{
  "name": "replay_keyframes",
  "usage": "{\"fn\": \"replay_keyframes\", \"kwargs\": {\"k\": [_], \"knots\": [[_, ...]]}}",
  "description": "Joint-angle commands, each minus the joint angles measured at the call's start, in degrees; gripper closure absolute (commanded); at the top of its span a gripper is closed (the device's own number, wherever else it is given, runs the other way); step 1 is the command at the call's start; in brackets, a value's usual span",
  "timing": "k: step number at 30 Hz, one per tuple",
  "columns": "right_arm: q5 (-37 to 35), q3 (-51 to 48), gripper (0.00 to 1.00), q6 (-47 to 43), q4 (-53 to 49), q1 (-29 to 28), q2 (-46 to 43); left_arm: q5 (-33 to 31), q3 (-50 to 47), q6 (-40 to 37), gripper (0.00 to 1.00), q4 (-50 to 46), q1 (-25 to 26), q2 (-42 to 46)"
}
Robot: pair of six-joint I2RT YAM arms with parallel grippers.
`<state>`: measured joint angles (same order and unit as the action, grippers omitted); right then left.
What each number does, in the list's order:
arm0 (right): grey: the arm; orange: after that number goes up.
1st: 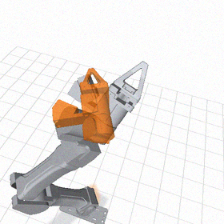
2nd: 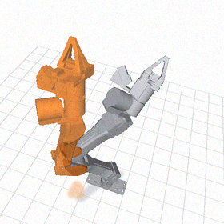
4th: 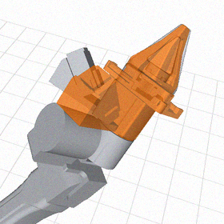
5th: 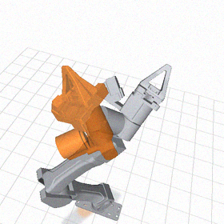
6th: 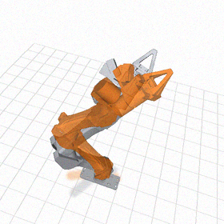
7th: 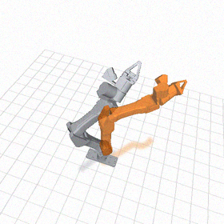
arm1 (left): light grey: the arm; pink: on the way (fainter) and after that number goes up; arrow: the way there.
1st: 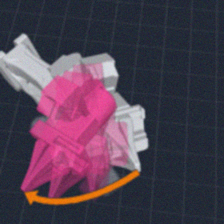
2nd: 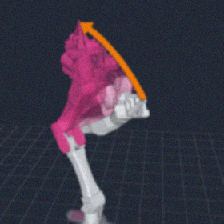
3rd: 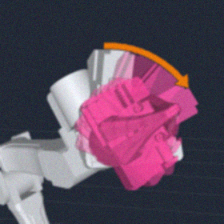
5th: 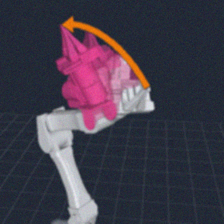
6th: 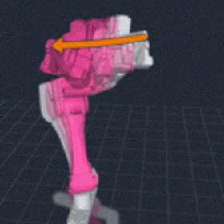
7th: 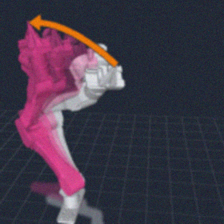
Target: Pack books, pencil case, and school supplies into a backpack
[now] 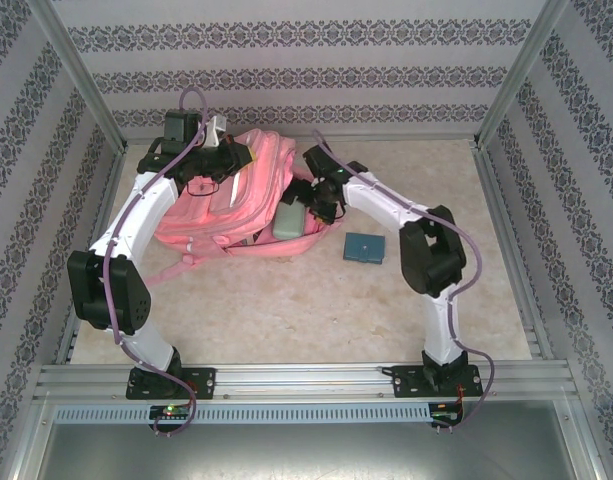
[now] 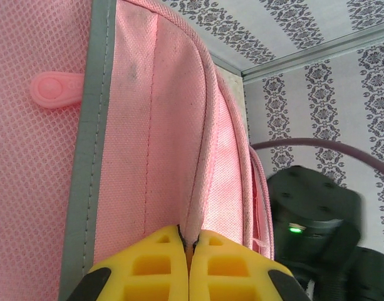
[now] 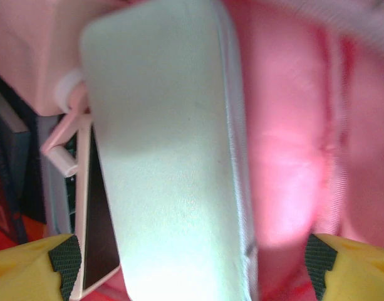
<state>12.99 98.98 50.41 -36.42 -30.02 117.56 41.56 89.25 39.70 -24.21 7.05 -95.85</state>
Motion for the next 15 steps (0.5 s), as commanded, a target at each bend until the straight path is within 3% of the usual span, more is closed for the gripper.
{"fn": "replay_keyframes", "kwargs": {"k": [1,5,15], "knots": [[-4.4,-1.6,0.11,-4.6,-3.6,1.1,-4.4,1.8,2.7,-0.6,1.00,3.1,0.2,2.3],[-5.0,-3.5,0.24,-6.0,-2.6,1.8,-6.8,1.5,3.2,-1.5,1.00,2.1,0.2,2.2],[-8.9,-18.1,0.31,-13.2,-3.2,5.6,-15.5,0.3,4.8,-3.7,1.00,-0.4,0.1,2.6]]}}
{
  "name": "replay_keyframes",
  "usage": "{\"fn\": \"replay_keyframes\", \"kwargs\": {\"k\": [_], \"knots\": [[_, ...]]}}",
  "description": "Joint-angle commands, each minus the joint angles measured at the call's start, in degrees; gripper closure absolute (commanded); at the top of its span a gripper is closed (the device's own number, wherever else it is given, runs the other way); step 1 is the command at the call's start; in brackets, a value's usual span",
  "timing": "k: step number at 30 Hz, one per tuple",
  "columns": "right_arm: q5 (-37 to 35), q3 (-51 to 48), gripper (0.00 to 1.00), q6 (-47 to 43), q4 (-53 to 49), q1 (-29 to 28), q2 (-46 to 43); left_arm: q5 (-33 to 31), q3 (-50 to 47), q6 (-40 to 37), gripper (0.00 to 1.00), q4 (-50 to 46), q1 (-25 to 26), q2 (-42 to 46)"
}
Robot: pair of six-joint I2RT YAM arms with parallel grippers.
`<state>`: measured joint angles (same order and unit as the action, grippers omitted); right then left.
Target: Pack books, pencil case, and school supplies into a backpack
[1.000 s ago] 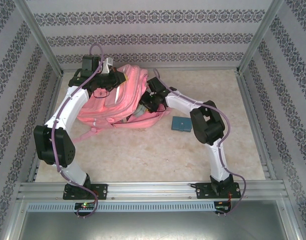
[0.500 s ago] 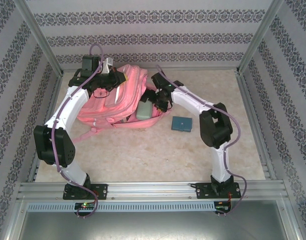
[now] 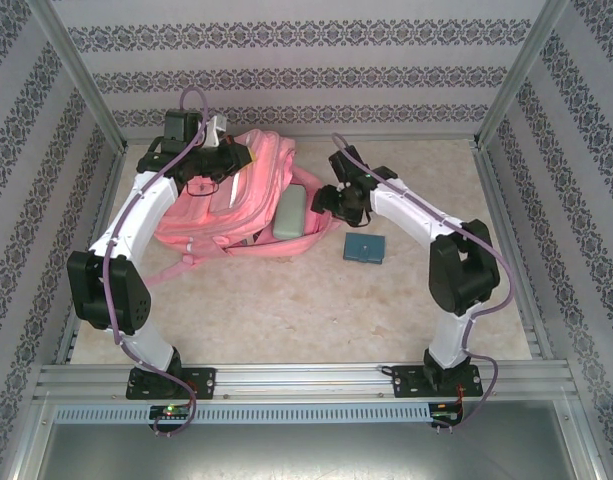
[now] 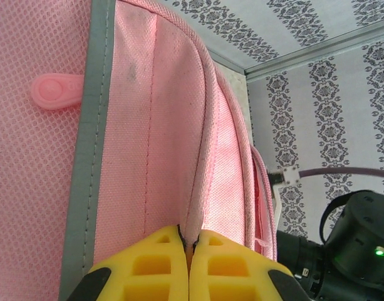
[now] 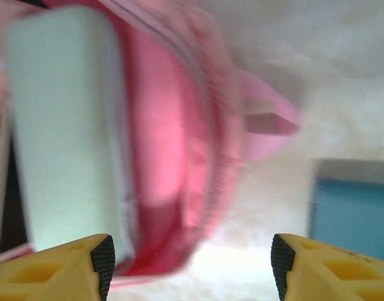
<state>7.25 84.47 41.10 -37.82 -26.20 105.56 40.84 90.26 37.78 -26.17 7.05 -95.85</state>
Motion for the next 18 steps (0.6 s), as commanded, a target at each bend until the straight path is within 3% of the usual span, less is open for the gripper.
{"fn": "replay_keyframes", "kwargs": {"k": [1,10,18], "knots": [[-3.7,-5.1,0.30,-4.8,-1.8,2.4,-4.2,1.0,4.1,-1.9,1.00,1.4,0.1,2.6],[-2.3,-9.9,0.21,-11.7,0.4,12.2,-1.9,2.5,6.2,-1.3,1.00,1.4,0.0,1.5],[1.0,-6.9,0.20,-13.8,0.8,14.3,6.3,2.7,7.7,-1.6,1.00,-0.1,0.0,1.4]]}}
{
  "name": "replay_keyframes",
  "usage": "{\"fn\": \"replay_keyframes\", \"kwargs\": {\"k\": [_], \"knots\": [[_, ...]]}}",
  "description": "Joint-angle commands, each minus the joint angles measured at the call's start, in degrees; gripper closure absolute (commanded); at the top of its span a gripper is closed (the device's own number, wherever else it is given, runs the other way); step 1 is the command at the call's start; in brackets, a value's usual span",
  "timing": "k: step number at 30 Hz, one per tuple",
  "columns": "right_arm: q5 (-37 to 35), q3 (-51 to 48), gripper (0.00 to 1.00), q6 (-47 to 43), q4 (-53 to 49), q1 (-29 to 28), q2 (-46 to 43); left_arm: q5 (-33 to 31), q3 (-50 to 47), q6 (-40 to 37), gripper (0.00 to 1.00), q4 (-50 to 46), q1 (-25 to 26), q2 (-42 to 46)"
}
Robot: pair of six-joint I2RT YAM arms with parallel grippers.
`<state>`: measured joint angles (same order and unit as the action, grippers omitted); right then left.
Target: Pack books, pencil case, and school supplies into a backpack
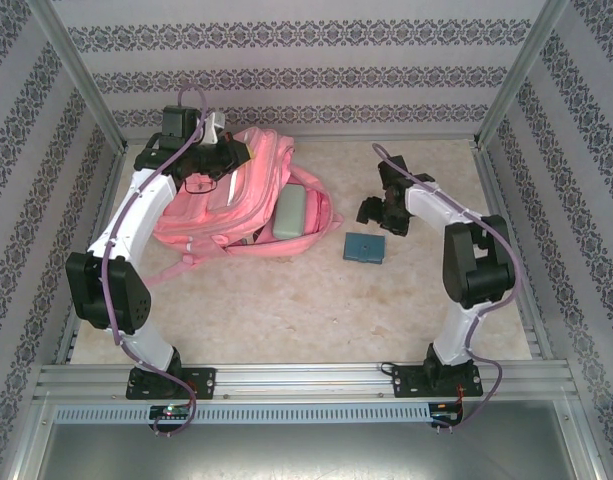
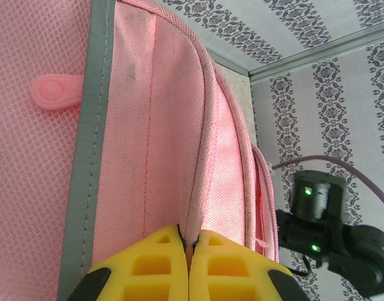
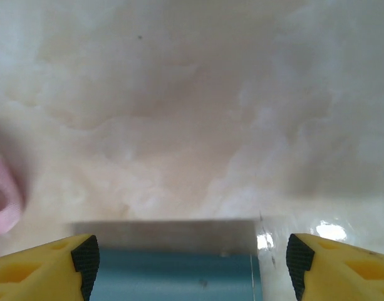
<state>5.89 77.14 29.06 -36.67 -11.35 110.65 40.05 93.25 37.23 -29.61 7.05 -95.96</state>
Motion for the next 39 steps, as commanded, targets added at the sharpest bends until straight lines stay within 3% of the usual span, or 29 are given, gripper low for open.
{"fn": "replay_keyframes", "kwargs": {"k": [1,6,13,18,25,32,39], "knots": [[2.8,-0.6,0.20,-1.3,-0.1,-0.9,0.9,3.4,4.8,-1.4,1.00,3.1,0.0,1.6],[6.9,-8.5,0.21,3.2,3.0,-3.4,-3.0,3.2,4.1,-1.4,1.00,3.4,-0.1,1.7],[8.7,-17.8,0.19,10.5,5.5,-11.3,-12.8,3.7,3.7,-1.0,1.00,4.4,0.0,0.7],[7.9,-18.6,0.17,8.7,2.9,-14.8,-14.9,3.9,3.7,-0.8,1.00,4.6,0.0,0.3],[2.6,-12.5,0.15,1.8,-1.5,-15.1,-13.5,3.9,3.0,-0.5,1.00,4.8,0.0,0.6],[7.0,-5.7,0.15,-1.0,1.0,-15.3,-6.4,3.8,2.8,-0.7,1.00,4.4,-0.1,1.2],[11.2,-11.1,0.15,1.2,4.3,-16.7,-4.0,3.4,2.7,-1.3,1.00,3.5,-0.1,1.6]]}}
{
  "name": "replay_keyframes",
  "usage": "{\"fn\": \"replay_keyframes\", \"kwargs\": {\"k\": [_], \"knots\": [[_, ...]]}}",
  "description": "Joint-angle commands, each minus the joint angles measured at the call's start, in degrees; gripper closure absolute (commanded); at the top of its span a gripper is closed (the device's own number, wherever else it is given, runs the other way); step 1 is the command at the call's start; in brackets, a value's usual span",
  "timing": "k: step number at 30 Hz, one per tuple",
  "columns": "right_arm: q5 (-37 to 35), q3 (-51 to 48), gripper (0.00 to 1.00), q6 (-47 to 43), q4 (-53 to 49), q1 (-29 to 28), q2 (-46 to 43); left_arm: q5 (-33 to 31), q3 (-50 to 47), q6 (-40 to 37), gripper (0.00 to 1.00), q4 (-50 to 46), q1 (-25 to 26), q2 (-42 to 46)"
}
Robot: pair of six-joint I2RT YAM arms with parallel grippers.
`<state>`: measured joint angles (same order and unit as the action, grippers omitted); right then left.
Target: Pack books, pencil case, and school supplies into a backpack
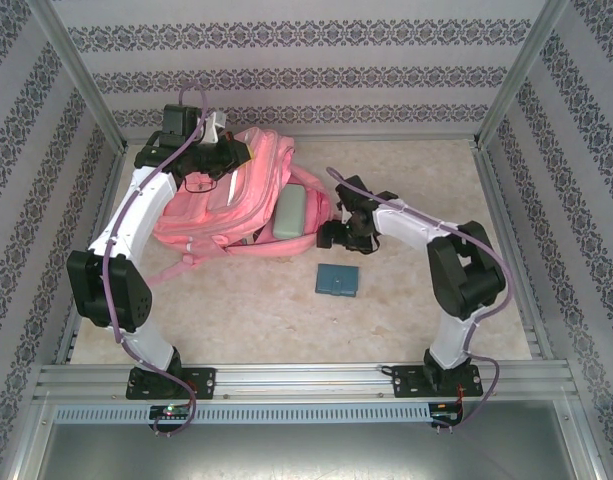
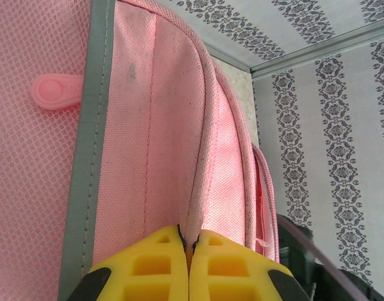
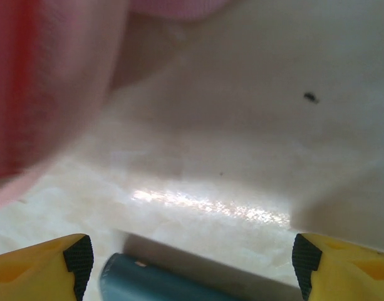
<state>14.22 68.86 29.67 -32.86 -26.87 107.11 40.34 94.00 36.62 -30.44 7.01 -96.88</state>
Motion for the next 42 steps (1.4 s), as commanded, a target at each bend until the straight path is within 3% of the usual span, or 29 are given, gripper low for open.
{"fn": "replay_keyframes", "kwargs": {"k": [1,9,16,23,27,34,38,42], "knots": [[3.8,-4.7,0.15,1.4,1.3,-1.7,-1.2,3.1,1.8,-0.7,1.00,4.3,0.0,2.4],[3.5,-15.6,0.14,6.8,3.2,-8.2,-10.5,3.5,1.6,-0.2,1.00,5.0,0.0,1.8],[-2.6,-18.2,0.10,8.6,-0.9,-16.1,-15.0,3.7,1.1,0.4,1.00,5.6,0.0,2.0],[-13.8,-13.2,0.04,6.3,-6.7,-22.9,-9.4,3.6,0.4,0.6,1.00,5.7,0.0,2.5],[-17.5,-10.5,0.05,4.8,-8.5,-23.8,-5.5,3.3,0.3,0.2,1.00,5.1,0.0,2.7],[-21.1,-9.2,0.43,3.5,-9.2,-24.9,-4.5,3.0,1.0,-0.6,1.00,4.0,0.1,2.8],[-22.3,-9.6,0.57,3.0,-9.4,-24.7,-8.4,3.1,1.4,-0.5,1.00,4.1,0.0,2.2],[-21.5,-9.7,0.60,2.8,-9.0,-23.1,-12.7,3.5,1.7,0.2,1.00,4.8,0.0,1.4]]}}
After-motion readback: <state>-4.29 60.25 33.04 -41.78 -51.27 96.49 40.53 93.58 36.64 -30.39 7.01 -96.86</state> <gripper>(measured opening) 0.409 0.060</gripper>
